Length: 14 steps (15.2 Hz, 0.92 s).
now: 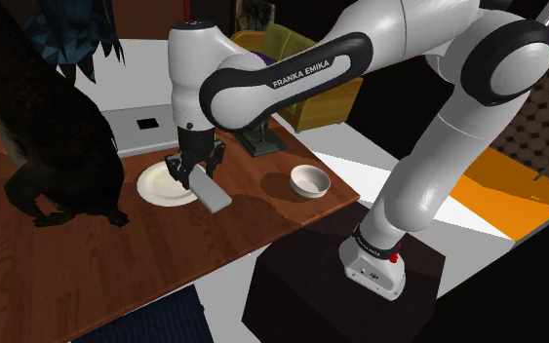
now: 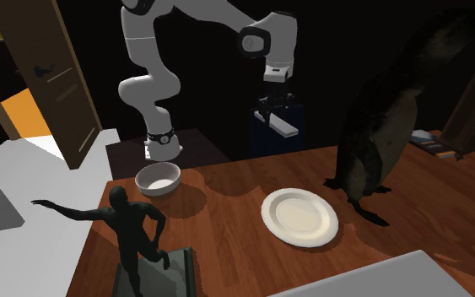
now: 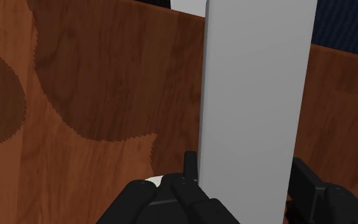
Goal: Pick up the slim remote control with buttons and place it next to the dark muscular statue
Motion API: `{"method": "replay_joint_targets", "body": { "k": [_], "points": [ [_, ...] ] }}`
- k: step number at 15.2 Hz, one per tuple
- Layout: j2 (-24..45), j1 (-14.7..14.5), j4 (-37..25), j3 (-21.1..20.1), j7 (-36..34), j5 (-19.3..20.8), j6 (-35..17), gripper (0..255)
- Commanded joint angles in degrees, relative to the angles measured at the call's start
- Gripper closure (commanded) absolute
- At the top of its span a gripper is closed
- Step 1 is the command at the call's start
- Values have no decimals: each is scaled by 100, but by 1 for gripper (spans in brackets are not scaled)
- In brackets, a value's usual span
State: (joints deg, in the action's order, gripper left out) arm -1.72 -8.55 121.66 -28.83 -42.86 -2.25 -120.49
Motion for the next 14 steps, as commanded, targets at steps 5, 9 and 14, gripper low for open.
{"method": "replay_joint_targets", "body": {
  "k": [5, 9, 14],
  "points": [
    [-179, 7, -301, 18, 49, -85, 461, 255],
    [-266, 14, -527, 35, 74, -122, 765, 255],
    [-344, 22, -838, 54, 93, -151, 1146, 255]
  ]
}}
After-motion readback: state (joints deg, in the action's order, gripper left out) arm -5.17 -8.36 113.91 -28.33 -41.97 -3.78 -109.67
